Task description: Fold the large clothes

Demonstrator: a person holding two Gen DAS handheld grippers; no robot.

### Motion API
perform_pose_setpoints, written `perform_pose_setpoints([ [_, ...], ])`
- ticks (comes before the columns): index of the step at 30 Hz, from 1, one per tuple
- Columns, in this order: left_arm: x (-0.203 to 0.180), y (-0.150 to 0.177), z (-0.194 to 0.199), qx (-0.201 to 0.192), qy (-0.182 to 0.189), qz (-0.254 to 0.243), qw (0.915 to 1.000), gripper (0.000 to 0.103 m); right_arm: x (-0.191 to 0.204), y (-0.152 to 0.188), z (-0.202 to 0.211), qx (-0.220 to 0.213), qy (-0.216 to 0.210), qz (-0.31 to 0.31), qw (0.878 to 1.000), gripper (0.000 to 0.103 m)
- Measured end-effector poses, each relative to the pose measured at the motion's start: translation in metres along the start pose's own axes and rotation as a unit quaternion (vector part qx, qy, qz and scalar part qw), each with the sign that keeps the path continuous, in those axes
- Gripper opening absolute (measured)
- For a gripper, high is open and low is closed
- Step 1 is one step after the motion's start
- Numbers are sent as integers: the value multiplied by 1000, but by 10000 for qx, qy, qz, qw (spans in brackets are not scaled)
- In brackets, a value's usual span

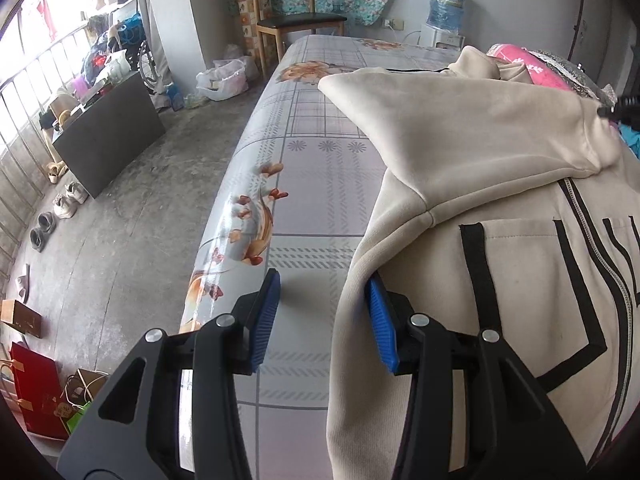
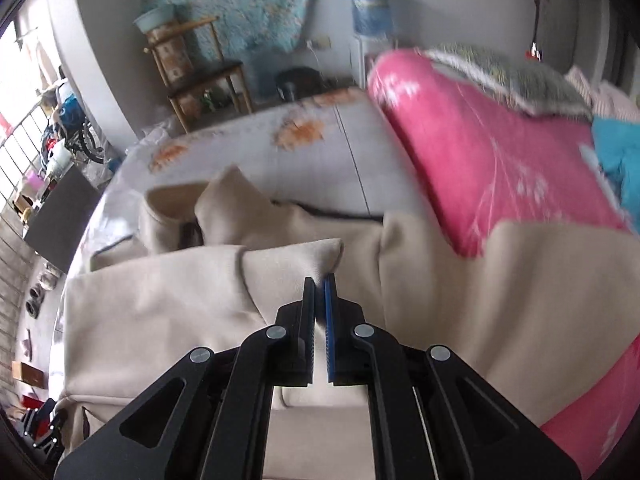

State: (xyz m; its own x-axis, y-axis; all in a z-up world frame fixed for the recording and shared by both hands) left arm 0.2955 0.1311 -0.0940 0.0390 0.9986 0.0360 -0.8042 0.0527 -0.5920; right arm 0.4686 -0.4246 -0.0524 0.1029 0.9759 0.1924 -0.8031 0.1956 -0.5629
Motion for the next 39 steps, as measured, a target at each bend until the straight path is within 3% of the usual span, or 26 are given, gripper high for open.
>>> perform_pose_setpoints([
  [3,0,-1,-1,0,-27,-4,10000,43,-19,5,-7,243,-563,-487,9969,11],
  [5,-3,-2,-1,-28,-124,-94,9999,43,-28,5,-9,308,-616,-611,9958,34],
  [7,-8,-4,-2,-66,-271,-249,9993,41,-33,11,-12,414,-486,-545,9965,43],
  [11,-21,-4,0,-123,-425,-576,9974,25,-37,28,-30,821,-253,-352,9957,43],
  [13,-26,-3,-1,-159,-551,-752,9955,22,-35,34,-40,857,-38,-127,9962,43],
  [18,-39,-8,2,-282,-796,-1100,9903,22,-16,30,-49,660,360,541,9957,43],
  [24,-45,-14,0,-364,-881,-1354,9862,22,-7,29,-46,681,376,700,9945,43],
  [25,-45,-14,0,-384,-896,-1359,9859,21,-7,31,-50,761,467,742,9932,43],
  [27,-41,-14,-1,-393,-735,-1190,9894,12,-8,35,-50,718,670,819,9918,30],
  [28,-38,-14,-2,-375,-648,-1079,9913,8,-9,36,-47,652,818,867,9907,14],
  [29,-34,-14,-3,-354,-538,-898,9939,7,-10,36,-41,624,728,778,9923,6],
  [32,-27,-16,-3,-369,-374,-631,9966,6,-11,38,-16,438,392,512,9970,5],
  [35,-18,-16,-2,-381,-156,-360,9985,6,-10,44,21,245,-231,220,9992,4],
  [39,-11,-14,-6,-332,59,-87,9994,6,-18,60,19,468,-245,82,9986,4],
])
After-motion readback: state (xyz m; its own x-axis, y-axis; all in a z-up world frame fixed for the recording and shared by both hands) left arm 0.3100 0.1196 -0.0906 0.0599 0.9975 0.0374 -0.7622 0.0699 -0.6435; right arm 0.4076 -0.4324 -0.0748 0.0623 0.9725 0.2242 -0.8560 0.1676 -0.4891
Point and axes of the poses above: each gripper's, at about its wrist camera, not at the fingertips, and z roughly against the way its jaws point, x to its left, y to its underside, the point moved 3 cm from there along -z, roughly the way its jaws point
